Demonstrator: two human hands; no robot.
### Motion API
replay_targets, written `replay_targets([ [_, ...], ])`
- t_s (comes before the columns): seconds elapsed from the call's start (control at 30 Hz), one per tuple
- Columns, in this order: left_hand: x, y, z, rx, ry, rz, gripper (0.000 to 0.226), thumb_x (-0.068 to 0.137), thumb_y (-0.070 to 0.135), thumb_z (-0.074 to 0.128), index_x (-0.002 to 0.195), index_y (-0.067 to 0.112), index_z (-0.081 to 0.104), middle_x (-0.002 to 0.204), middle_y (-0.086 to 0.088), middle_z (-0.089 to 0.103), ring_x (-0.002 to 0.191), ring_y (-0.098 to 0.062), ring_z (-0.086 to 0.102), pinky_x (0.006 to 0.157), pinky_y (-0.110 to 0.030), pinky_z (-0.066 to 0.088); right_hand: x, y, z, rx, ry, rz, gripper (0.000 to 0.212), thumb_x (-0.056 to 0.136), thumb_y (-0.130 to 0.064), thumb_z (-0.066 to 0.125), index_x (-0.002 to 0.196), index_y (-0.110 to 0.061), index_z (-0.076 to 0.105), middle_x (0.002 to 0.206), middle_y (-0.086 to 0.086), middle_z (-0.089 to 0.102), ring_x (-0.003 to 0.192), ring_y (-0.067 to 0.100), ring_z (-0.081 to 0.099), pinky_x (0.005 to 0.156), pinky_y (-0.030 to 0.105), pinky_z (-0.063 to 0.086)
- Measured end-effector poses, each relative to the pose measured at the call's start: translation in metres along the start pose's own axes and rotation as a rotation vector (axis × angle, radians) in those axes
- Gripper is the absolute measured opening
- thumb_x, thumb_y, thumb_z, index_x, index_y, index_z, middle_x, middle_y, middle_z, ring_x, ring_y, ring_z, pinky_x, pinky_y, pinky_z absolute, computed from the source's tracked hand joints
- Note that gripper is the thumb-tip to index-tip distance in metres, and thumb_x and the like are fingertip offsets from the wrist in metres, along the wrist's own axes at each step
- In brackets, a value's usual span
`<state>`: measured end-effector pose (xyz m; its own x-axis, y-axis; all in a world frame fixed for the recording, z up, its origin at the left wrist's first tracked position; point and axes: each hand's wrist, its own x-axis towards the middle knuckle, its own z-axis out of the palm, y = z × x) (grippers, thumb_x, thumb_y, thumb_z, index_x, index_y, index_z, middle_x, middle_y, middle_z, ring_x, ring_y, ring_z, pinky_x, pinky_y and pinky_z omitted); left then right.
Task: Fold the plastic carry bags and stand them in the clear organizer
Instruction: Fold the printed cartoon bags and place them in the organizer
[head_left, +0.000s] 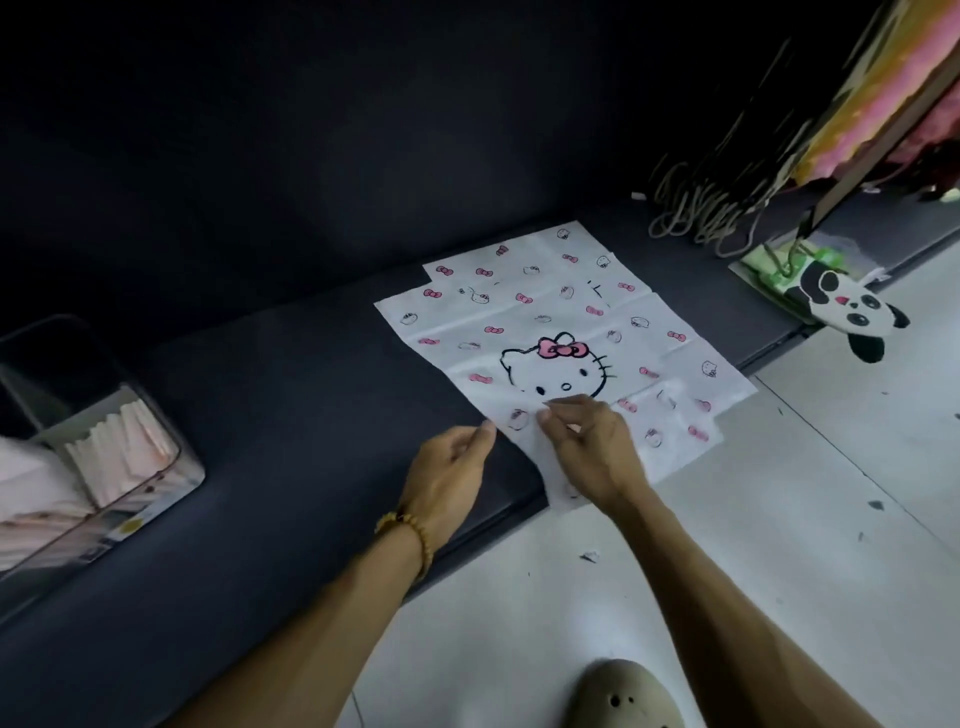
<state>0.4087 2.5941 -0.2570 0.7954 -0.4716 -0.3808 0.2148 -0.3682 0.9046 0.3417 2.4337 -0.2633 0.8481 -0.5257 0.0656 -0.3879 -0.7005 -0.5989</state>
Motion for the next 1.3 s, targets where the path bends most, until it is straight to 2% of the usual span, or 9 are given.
replay_targets([
  [0.17,-0.015,-0.004,-0.028,-0.341,-0.121,-0.226,0.015,0.091,0.028,0.061,0.103,0.018,0.065,0.094,0.0,0.073,0.082,-0.013,0.071,0.069,-0.027,0.054,-0.007,-0.07,0.026,0.508,-0.137,0.114,0.041,0.098,-0.023,0.05,0.064,-0.001,0.046,0.056,0.0,0.045,0.054,0.011,0.041,0.059,0.028,0.038],
  [0.37,-0.03,-0.006,-0.059,-0.534,-0.043,-0.219,0.041,0.073,-0.007,0.073,0.111,0.003,0.063,0.104,-0.015,0.071,0.094,-0.03,0.069,0.083,-0.045,0.056,-0.034,-0.098,0.033,0.625,-0.508,0.239,0.043,0.098,-0.047,0.042,0.125,-0.019,0.062,0.095,-0.028,0.066,0.084,-0.023,0.057,0.07,-0.003,0.04],
  [0.5,-0.022,-0.006,-0.078,-0.503,0.241,-0.229,0.023,0.078,-0.005,0.07,0.099,0.003,0.068,0.097,-0.014,0.072,0.088,-0.027,0.07,0.084,-0.041,0.056,-0.058,-0.092,0.027,0.291,-0.49,0.13,0.101,0.063,-0.088,0.047,0.147,-0.034,0.031,0.147,-0.014,0.04,0.136,0.008,0.035,0.102,0.024,0.027],
  [0.6,-0.015,-0.008,-0.1,-0.482,0.254,-0.245,0.034,0.077,-0.001,0.072,0.11,-0.002,0.061,0.109,-0.017,0.068,0.095,-0.029,0.067,0.091,-0.046,0.053,-0.066,-0.078,0.017,-0.175,-0.463,-0.067,0.094,0.07,-0.068,0.064,0.148,-0.031,0.028,0.143,-0.011,0.045,0.133,0.013,0.037,0.111,0.036,0.026],
  [0.7,-0.022,-0.012,-0.124,-0.167,0.275,-0.09,0.076,0.075,0.003,0.075,0.14,0.014,0.036,0.125,0.006,0.053,0.111,-0.018,0.056,0.102,-0.036,0.044,-0.065,-0.07,0.01,-0.397,-0.286,-0.157,0.036,0.085,-0.021,0.055,0.121,-0.027,0.06,0.12,-0.005,0.064,0.116,0.021,0.054,0.105,0.038,0.035],
  [0.83,-0.046,-0.013,-0.157,0.51,0.132,0.192,0.031,0.088,0.024,0.063,0.119,0.02,0.062,0.118,0.002,0.057,0.115,-0.02,0.054,0.099,-0.026,0.038,-0.057,-0.076,-0.008,-0.359,-0.296,-0.027,0.031,0.077,-0.007,0.051,0.095,-0.024,0.07,0.091,0.0,0.071,0.089,0.029,0.062,0.079,0.031,0.047],
  [1.03,-0.08,-0.016,-0.177,1.219,-0.155,0.286,0.086,0.046,0.092,0.051,0.106,0.031,0.046,0.101,0.006,0.032,0.094,-0.013,0.036,0.08,-0.033,0.045,-0.037,-0.09,-0.026,-0.174,-0.344,-0.02,0.02,0.086,-0.008,0.058,0.097,-0.016,0.072,0.095,0.001,0.068,0.087,0.019,0.062,0.075,0.028,0.051],
  [1.17,-0.075,-0.023,-0.184,0.962,-0.031,0.43,0.03,0.087,0.05,0.058,0.069,0.027,0.053,0.096,0.006,0.041,0.094,-0.011,0.04,0.08,-0.027,0.038,-0.028,-0.094,-0.036,-0.083,-0.357,0.029,0.009,0.081,-0.016,0.073,0.076,-0.022,0.068,0.083,0.003,0.068,0.074,0.017,0.06,0.064,0.024,0.049],
  [1.3,-0.06,-0.029,-0.183,0.301,-0.055,0.204,0.028,0.096,0.027,0.053,0.086,0.003,0.067,0.094,0.004,0.066,0.091,-0.016,0.061,0.082,-0.024,0.045,-0.024,-0.084,-0.045,0.122,-0.207,0.202,0.027,0.07,-0.045,0.08,0.086,-0.029,0.066,0.082,-0.002,0.064,0.071,0.008,0.059,0.057,0.019,0.045],
])
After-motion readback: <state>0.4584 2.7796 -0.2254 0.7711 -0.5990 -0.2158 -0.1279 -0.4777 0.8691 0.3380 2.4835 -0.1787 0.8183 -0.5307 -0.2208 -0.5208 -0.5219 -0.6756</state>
